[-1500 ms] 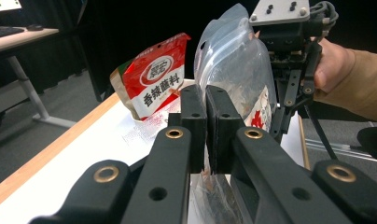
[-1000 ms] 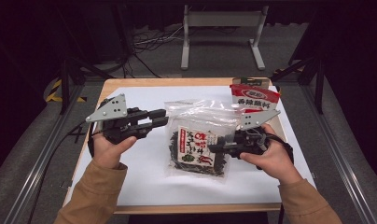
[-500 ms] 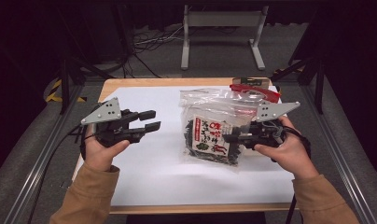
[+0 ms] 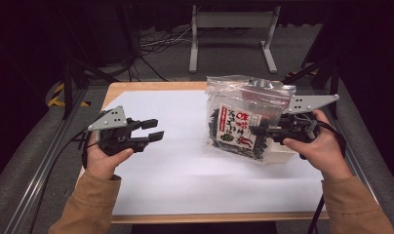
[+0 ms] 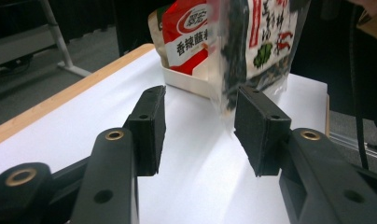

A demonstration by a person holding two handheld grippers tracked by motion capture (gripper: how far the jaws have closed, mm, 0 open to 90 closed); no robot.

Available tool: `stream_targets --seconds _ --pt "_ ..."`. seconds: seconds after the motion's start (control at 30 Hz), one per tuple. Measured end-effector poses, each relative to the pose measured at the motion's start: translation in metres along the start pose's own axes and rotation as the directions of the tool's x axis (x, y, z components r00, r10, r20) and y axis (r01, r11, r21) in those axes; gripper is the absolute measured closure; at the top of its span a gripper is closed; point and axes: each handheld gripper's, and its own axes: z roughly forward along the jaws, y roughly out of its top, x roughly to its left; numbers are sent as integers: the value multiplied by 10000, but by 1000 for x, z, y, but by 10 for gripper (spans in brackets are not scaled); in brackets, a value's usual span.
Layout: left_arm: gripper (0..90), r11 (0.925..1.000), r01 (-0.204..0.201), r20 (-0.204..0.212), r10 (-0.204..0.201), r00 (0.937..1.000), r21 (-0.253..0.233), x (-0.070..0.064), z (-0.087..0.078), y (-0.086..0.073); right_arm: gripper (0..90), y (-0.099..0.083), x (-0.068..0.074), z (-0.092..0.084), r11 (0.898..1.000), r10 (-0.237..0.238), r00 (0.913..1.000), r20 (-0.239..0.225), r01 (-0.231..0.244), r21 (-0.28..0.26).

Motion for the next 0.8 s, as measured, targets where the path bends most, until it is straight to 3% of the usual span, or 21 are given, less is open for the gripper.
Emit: stream_targets --seconds 0.67,0.8 --pt "458 9987 412 -68 -410 9991 289 7 2 -8 744 4 -26 -32 9998 59 9938 1113 -41 -170" --pt "452 9987 386 -75 -384 9992 341 8 2 -9 745 3 -30 -35 9998 -166 9894 1444 177 -64"
